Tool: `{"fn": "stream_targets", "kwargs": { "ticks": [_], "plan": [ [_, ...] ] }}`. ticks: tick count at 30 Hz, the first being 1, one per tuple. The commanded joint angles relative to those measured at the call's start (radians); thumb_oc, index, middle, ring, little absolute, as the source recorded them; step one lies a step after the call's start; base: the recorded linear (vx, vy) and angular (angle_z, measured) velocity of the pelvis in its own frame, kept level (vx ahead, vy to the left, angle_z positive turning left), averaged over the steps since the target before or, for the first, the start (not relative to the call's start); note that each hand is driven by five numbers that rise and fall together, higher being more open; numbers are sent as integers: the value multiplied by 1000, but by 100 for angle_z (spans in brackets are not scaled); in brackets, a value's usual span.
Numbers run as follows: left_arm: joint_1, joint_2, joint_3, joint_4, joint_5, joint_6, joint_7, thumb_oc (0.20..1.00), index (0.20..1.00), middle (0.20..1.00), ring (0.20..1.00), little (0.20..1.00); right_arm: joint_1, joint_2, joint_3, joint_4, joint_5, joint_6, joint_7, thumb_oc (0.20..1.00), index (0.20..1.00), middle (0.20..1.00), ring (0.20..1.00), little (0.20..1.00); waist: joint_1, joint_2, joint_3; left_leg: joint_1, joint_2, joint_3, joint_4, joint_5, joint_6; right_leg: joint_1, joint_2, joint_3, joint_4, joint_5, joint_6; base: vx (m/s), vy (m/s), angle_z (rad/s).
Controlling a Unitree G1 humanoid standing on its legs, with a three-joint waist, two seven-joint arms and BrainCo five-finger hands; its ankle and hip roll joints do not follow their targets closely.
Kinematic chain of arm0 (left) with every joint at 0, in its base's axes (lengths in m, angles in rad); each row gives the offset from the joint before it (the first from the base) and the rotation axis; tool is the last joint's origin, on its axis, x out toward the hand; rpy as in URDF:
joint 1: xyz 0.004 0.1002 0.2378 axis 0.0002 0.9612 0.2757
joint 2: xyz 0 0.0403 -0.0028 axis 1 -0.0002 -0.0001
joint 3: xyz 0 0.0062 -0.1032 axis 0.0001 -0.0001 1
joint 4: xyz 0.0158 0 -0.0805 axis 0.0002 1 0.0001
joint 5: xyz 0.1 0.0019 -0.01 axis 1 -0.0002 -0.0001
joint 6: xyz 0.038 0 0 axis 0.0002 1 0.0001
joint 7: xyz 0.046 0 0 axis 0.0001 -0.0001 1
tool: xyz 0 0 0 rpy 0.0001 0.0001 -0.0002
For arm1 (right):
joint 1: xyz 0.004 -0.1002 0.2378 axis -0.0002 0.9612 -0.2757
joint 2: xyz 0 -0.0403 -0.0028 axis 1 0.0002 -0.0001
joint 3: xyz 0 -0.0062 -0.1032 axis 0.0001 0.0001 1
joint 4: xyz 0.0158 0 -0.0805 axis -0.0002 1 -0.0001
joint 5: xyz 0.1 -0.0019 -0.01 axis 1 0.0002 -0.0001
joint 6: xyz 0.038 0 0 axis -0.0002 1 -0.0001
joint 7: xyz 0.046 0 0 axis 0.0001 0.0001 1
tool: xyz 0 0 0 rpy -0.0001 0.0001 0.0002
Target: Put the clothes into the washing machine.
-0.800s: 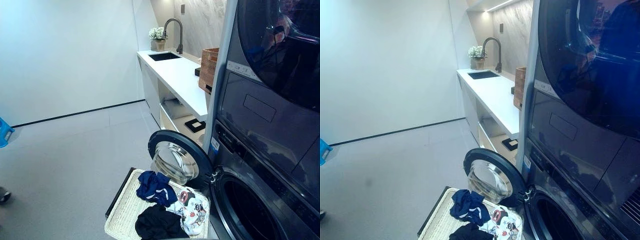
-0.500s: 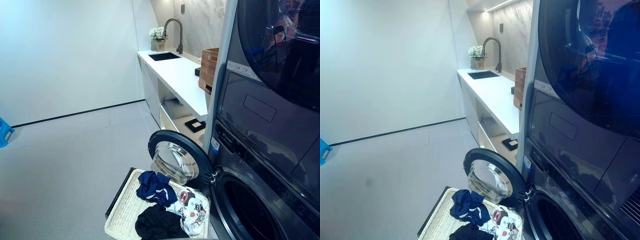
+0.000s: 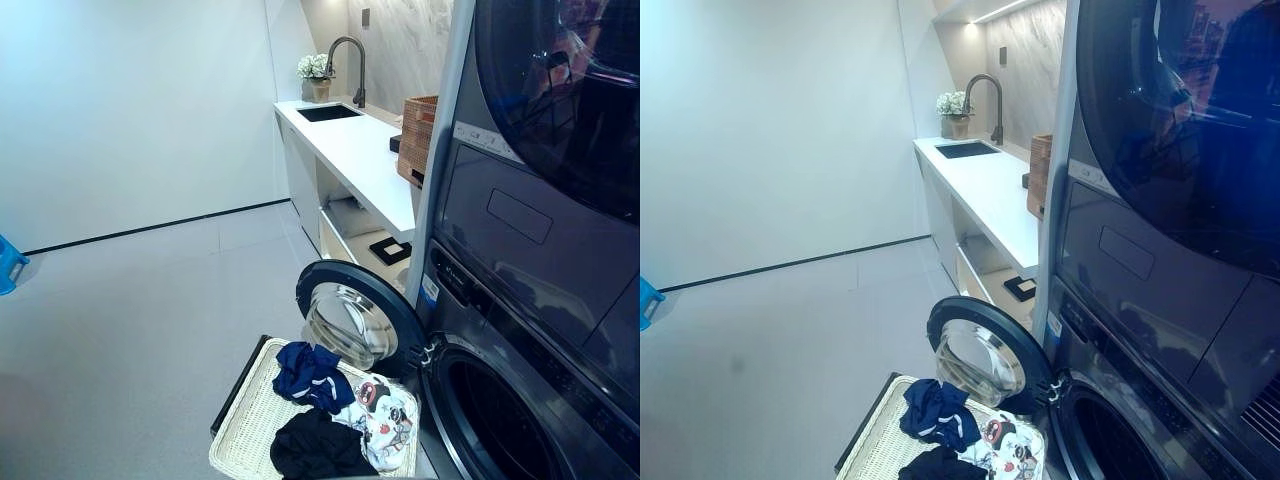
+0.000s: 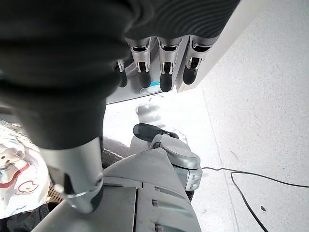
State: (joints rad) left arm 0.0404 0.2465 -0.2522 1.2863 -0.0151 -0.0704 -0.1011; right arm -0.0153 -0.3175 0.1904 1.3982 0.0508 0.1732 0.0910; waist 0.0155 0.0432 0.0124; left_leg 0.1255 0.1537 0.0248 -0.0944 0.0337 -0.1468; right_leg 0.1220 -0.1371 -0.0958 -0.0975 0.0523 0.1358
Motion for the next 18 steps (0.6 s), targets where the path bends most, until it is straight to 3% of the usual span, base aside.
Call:
{"fn": "stream_targets", "kwargs": {
  "ticks": [1, 12, 15, 16, 18],
  "plan": [
    [-85, 30, 28, 61, -7, -1, -7, 1000, 1000, 1000, 1000, 1000, -74, 17, -18, 65, 0, -7, -11, 1000, 1000, 1000, 1000, 1000, 24, -53, 56, 35, -45, 47, 7, -28, 54, -9, -24, 4, 10, 29, 12, 0, 0, 0],
    [-103, 41, 36, 29, -61, -60, 57, 1000, 1000, 1000, 1000, 1000, -83, -2, -12, 33, 16, -47, 16, 1000, 1000, 1000, 1000, 1000, 25, -48, 85, 23, -42, 40, 7, -17, 49, -18, -28, 8, 10, 35, 13, 13, 1, 0],
    [-160, 64, 40, -29, -155, -138, 173, 1000, 1000, 1000, 1000, 1000, -112, -26, 9, -18, 72, -103, -2, 1000, 1000, 1000, 1000, 1000, 22, -31, 142, -28, -38, 28, 7, 0, 52, -77, -37, 14, 27, 42, 10, -41, 58, 1],
    [-202, 72, 31, -59, -189, -196, 244, 1000, 1000, 1000, 1000, 1000, -146, -36, 19, -41, 109, -135, -16, 1000, 1000, 1000, 1000, 1000, 16, -22, 191, -73, -39, 19, 7, 14, 54, -131, -36, 22, 38, 50, 6, -213, 67, 4],
    [-253, 86, 38, -120, -212, -243, 333, 1000, 1000, 1000, 1000, 1000, -187, -43, 34, -70, 139, -154, -35, 1000, 1000, 1000, 1000, 1000, 15, -17, 247, -128, -45, 11, 7, 30, 58, -192, -31, 30, 47, 62, 2, -279, 30, 7]
  ]
}}
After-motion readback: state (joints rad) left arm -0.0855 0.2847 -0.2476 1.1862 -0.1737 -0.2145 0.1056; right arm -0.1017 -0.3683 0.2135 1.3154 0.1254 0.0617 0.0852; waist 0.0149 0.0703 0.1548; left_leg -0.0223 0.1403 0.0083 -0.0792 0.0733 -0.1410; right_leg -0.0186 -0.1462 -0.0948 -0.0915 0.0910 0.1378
